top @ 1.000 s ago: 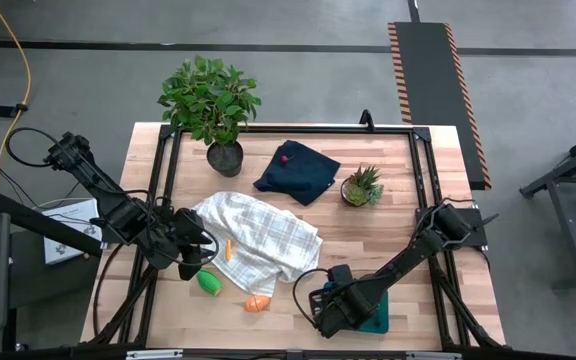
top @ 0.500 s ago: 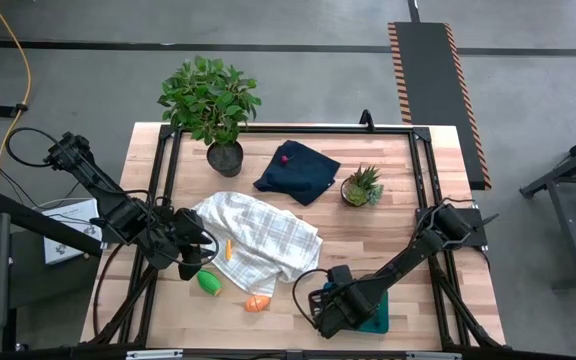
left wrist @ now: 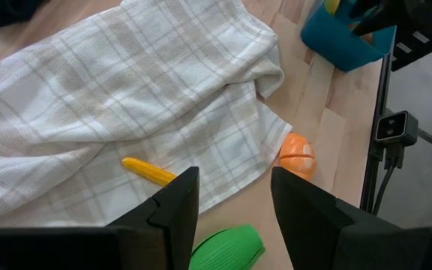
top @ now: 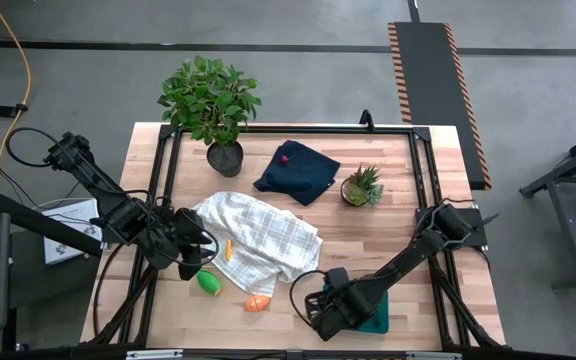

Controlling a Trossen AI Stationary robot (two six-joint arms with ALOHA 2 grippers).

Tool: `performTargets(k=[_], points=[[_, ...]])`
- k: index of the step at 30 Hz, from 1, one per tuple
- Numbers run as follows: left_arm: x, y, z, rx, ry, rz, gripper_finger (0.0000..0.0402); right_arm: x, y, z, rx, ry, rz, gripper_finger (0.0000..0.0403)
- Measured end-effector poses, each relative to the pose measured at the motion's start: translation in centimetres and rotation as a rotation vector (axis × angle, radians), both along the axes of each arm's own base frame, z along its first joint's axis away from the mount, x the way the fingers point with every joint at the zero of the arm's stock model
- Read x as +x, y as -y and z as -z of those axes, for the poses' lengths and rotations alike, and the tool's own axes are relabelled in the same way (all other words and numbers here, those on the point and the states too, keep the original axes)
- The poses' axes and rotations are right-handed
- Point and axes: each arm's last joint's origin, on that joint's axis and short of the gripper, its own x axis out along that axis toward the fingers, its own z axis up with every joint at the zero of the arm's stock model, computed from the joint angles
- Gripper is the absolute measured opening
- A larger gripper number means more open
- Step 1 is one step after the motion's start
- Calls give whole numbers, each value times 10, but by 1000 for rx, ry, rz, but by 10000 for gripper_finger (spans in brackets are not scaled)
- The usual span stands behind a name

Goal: Pick and placing Produce into tupperware
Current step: Move the left plant pot to the top left of the table

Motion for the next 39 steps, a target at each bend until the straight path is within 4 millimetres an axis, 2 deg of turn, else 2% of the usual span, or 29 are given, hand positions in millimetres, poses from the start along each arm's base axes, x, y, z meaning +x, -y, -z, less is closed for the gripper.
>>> performTargets(k=[18, 39], points=[[0, 0, 0, 2, -4, 12, 156, 1, -2, -30, 28, -40, -51, 188], [0, 0, 0, 1, -4, 11, 156, -5, 4, -111, -13, 10, -173, 188]])
